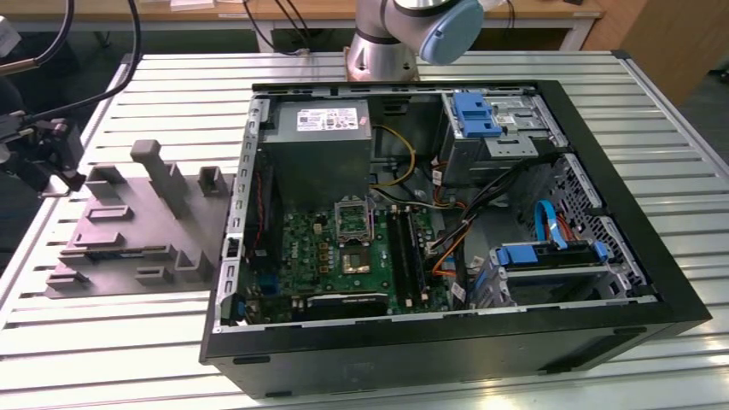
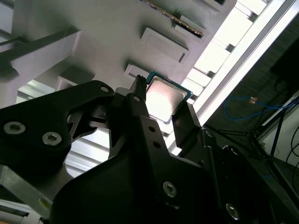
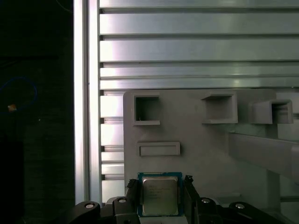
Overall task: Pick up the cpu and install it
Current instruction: 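Pick up the cpu and move it towards the insertion slot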
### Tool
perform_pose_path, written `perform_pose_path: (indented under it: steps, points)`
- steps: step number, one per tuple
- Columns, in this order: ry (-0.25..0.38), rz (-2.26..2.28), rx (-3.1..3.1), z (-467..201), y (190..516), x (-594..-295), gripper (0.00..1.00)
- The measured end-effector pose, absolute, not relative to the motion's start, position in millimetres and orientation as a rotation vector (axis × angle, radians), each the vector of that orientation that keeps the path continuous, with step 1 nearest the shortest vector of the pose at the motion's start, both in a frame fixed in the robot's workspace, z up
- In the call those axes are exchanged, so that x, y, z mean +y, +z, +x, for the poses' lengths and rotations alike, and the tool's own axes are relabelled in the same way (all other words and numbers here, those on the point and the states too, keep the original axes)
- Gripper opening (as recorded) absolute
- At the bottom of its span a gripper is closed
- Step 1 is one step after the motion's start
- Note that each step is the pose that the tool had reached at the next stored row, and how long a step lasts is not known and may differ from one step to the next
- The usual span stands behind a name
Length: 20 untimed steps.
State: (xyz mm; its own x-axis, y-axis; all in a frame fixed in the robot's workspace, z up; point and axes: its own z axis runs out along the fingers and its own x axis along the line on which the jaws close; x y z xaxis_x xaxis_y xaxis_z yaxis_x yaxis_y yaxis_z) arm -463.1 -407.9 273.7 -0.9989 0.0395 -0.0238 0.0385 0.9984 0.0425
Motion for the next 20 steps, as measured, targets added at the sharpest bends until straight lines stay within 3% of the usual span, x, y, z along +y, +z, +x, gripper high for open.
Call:
perform_pose_path:
  steps: [20]
  points:
    - [0.065,0.061,3.116,-463.1,278.8,-408.0,0.47]
